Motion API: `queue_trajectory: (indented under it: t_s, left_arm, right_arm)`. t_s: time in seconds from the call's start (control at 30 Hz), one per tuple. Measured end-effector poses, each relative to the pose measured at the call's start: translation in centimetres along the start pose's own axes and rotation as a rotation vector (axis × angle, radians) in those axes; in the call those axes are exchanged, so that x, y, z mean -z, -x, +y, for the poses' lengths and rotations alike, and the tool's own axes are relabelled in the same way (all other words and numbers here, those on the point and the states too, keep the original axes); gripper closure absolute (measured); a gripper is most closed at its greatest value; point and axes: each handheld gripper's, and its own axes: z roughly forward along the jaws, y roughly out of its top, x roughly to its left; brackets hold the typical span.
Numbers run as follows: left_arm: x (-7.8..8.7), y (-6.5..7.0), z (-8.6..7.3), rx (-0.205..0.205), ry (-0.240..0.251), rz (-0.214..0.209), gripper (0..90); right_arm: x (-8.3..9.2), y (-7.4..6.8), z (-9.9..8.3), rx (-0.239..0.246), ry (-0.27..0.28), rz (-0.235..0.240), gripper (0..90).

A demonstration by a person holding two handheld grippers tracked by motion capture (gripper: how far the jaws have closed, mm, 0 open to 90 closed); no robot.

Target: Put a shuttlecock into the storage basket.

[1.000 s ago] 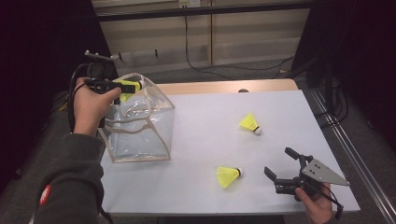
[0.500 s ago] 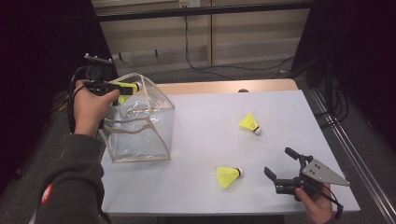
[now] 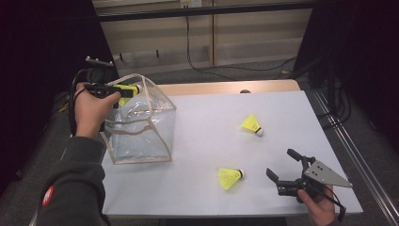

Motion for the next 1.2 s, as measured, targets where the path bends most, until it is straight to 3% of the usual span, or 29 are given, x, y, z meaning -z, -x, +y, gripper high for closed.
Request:
queue_trajectory:
  t_s: [0.73, 1.2]
  left_arm:
    - [-1.7, -0.7, -0.6, 0.025, -0.008, 0.041, 88.4]
    - [-2.5, -1.0, -0.6, 0.031, -0.018, 0.029, 88.2]
  right_arm:
    - [0.0, 0.1, 0.0, 0.001, 0.002, -0.002, 1.1]
    - [0.1, 0.1, 0.0, 0.001, 0.003, -0.004, 1.1]
